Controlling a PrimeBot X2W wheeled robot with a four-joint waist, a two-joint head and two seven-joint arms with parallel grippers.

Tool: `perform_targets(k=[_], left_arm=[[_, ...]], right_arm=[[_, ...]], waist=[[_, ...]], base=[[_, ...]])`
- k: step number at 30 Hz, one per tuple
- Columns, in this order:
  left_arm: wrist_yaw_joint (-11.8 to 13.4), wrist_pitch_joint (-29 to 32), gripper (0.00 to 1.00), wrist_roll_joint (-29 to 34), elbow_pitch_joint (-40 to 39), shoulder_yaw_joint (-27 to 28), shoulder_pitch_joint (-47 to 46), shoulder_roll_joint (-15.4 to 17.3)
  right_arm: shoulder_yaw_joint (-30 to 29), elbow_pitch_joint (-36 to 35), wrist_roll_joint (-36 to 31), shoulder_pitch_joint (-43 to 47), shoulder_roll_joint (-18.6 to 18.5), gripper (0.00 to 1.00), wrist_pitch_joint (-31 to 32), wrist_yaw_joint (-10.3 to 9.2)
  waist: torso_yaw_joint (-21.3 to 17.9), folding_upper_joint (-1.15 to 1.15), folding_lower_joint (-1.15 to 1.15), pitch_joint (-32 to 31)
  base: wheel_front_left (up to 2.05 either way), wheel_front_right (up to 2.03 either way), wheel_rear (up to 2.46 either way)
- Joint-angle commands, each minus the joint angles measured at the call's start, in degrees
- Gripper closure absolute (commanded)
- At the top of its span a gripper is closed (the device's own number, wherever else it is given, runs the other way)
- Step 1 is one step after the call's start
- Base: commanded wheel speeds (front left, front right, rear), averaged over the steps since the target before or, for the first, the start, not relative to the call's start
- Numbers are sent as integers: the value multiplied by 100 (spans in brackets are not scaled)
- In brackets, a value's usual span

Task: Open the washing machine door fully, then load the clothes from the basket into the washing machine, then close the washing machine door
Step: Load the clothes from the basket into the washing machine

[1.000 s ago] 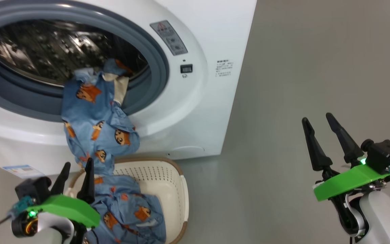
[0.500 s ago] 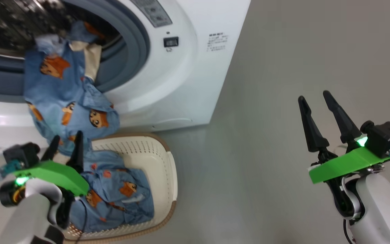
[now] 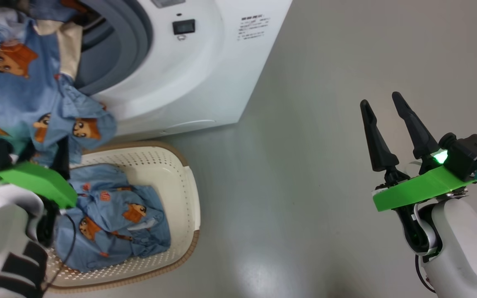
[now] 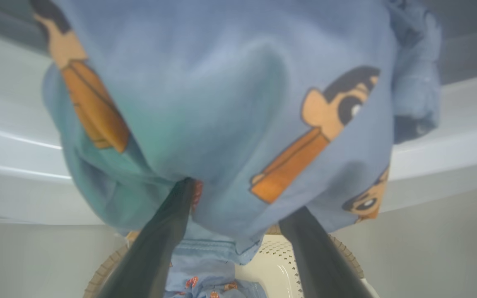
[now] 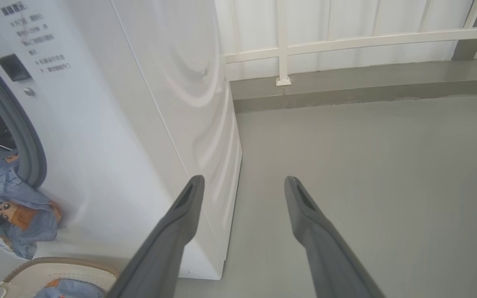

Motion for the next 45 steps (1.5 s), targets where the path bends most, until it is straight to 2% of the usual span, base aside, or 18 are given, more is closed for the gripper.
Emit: perform_targets(k=[1, 8, 9, 11, 12, 22, 28, 35, 40, 45], left_arm=[[4, -122, 0, -118, -16, 100, -206, 311], [4, -337, 0, -282, 161, -28, -487, 352], [4, -354, 21, -312, 173, -50, -489, 349], [4, -380, 92, -360, 177, -97, -479, 336], [4, -391, 100, -383, 177, -122, -463, 333], [4, -425, 100, -639, -164, -432, -178, 324], [3, -428, 100, -619, -874, -186, 138, 417], [3, -428, 100, -257, -1553, 230, 317, 430], [3, -429, 100, -43, -1770, 544, -44, 426], [3, -399, 100, 77, -1585, 589, -859, 606]], right_arm=[[56, -148, -13, 12, -12, 0, -46, 26], [71, -158, -40, -4, 16, 0, -46, 26], [71, -152, -43, -2, 19, 0, -46, 26], [58, -138, -49, 9, 23, 0, -46, 26], [49, -131, -50, 18, 25, 0, -46, 26], [50, -72, -24, 37, 84, 0, -46, 26], [69, -4, 4, 78, 56, 0, -46, 26], [69, -10, 31, 132, 29, 0, -46, 26], [80, -61, 27, 142, 15, 0, -46, 26], [64, -140, 4, 78, 61, 0, -46, 26]], waist=[[-116, 0, -1, 148], [-185, 0, -1, 206], [-191, 0, -1, 191], [-187, 0, -1, 153], [-181, 0, -1, 129], [-31, 0, -1, -147], [74, 0, -1, -345], [82, 0, -1, -429], [43, 0, -1, -294], [-201, 0, -1, 87]], base=[[0, 0, 0], [0, 0, 0], [0, 0, 0], [0, 0, 0], [0, 0, 0], [0, 0, 0], [0, 0, 0], [0, 0, 0], [0, 0, 0], [0, 0, 0]])
